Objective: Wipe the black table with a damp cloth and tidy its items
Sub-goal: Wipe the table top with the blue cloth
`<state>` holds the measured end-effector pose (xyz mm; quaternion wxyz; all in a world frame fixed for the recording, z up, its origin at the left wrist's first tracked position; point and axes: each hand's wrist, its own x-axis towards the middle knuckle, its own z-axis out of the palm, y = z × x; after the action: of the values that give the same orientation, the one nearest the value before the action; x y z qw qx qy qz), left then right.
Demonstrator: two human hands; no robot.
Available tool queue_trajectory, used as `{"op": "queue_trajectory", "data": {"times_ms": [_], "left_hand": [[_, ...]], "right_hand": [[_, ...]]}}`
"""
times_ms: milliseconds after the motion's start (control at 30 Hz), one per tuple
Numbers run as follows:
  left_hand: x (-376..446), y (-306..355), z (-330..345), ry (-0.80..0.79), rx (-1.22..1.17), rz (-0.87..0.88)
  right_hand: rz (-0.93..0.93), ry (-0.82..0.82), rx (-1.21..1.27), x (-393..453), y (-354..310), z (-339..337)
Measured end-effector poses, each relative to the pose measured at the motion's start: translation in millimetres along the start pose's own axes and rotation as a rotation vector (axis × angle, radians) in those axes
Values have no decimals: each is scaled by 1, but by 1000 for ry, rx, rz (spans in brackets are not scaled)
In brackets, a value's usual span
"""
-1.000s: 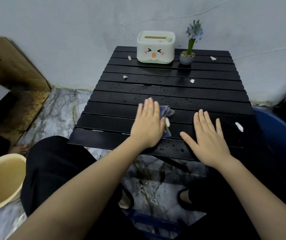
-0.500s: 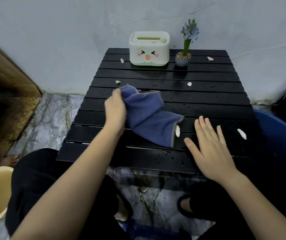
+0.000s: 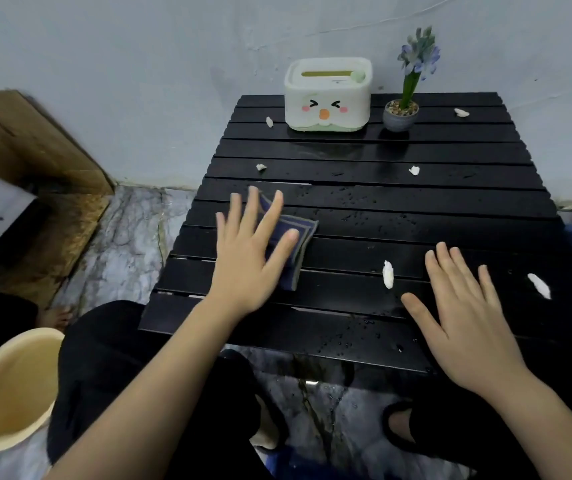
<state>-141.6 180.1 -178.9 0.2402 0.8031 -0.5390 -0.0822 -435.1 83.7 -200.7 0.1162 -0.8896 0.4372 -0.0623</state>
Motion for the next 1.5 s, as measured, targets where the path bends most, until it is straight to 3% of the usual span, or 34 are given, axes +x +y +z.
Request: {"op": "queue_trajectory", "data": {"times_ms": [100,233,333,433,533,600,700,767,833,933,1133,1267,1400,1500], "left_hand": [[-2,0,23,0,307,-104],[7,4,37,22,315,-30],[13,5,34,23,62,30],[28,-7,13,285,-338,-76],[59,-32,-13,454,-414,-200],[84,-59,-23,404,-256,-252],[132,-83,-2,122,135,-326],[156,-87,26,32,298,-352],[158,-84,33,93,379,-334],[161,-60,40,139,416,-174],[164,57,91,10,126,217],[165,145,122,-104,-84,342],[158,188,139,-182,-431,284],[165,184,135,-237,-818,62]], "right_hand": [[3,-5,3,0,-1,-1],[6,-11,2,0,-2,-2],[12,-16,3,0,-2,-3],[8,-16,6,0,-3,-2],[5,-19,9,-1,-2,-3],[-6,-15,0,-1,-1,-4],[31,-5,-4,9,6,-7],[57,-21,-8,10,14,-6],[40,-22,-26,5,8,-4],[23,-18,-48,1,0,-2],[7,-11,-70,2,-7,-2],[16,-8,-82,3,-6,-1],[16,-7,-49,3,-4,-1],[10,0,-25,3,-3,-1]]}}
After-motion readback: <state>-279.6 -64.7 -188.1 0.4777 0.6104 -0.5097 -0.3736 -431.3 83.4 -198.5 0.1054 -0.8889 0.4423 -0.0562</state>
